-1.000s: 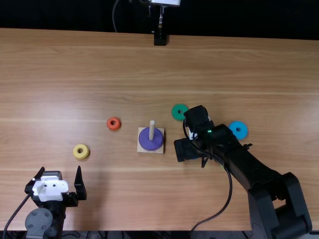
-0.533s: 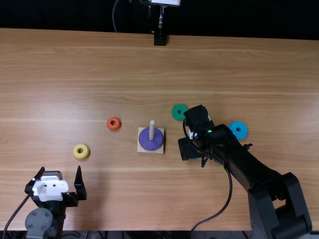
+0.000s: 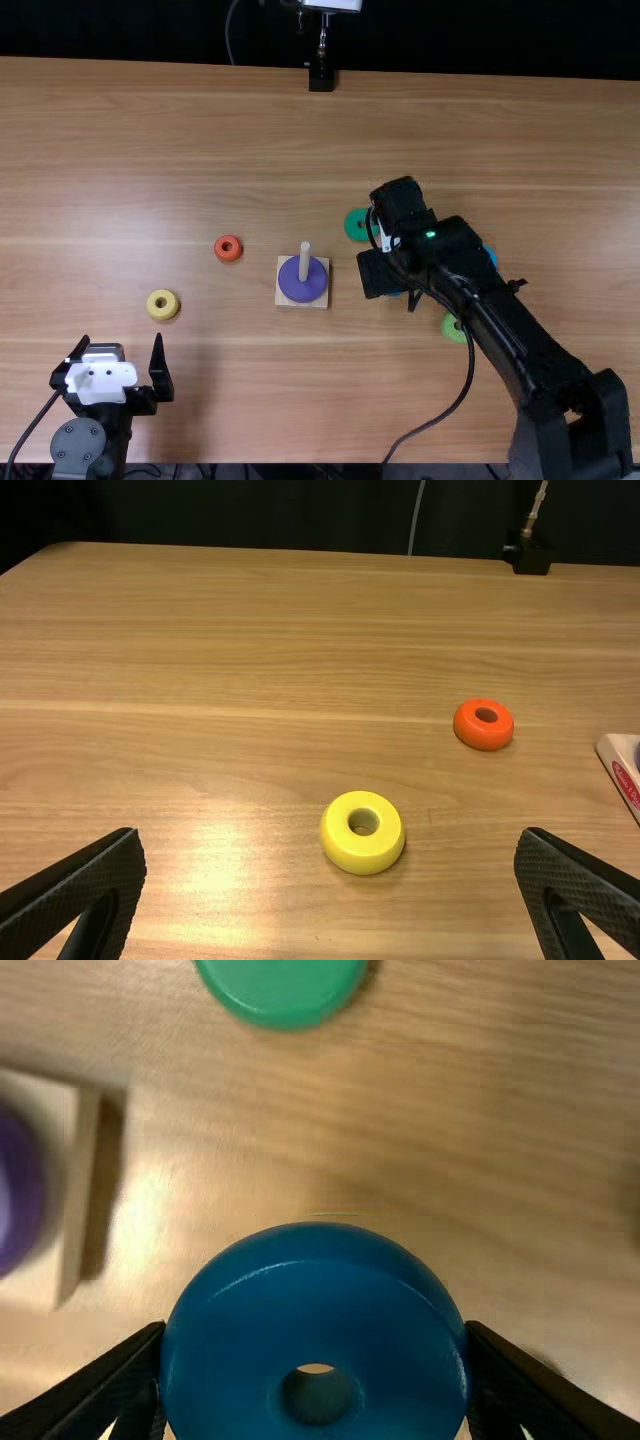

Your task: Build the Hanoi tower: stack the rings onto the peg from bottom to top in this color order: purple, dark blue, light blue, dark green, light green, yellow, orange.

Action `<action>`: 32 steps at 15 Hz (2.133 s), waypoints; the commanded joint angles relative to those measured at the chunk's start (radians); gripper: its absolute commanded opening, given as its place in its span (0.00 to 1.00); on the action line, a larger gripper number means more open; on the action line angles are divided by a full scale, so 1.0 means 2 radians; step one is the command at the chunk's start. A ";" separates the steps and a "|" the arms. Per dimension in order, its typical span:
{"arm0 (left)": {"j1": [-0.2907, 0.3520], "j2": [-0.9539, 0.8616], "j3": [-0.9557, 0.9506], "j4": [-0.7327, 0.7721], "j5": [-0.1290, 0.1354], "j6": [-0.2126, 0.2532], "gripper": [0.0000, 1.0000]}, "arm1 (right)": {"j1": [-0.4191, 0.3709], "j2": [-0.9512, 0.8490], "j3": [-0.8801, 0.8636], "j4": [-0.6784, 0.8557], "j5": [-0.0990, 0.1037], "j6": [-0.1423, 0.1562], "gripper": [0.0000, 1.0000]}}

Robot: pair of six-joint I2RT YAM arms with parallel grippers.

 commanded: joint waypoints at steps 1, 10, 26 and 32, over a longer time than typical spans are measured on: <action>0.000 -0.006 -0.053 -0.043 -0.004 0.000 1.00 | 0.018 -0.020 0.058 -0.027 0.004 -0.001 0.00; 0.000 -0.006 -0.053 -0.042 -0.004 0.000 1.00 | 0.091 0.039 0.323 -0.184 -0.003 -0.021 0.00; 0.000 -0.006 -0.053 -0.043 -0.004 0.000 1.00 | 0.131 0.080 0.336 -0.181 -0.003 -0.015 0.00; 0.000 -0.006 -0.053 -0.042 -0.004 0.000 1.00 | 0.143 0.087 0.337 -0.179 -0.004 -0.014 0.00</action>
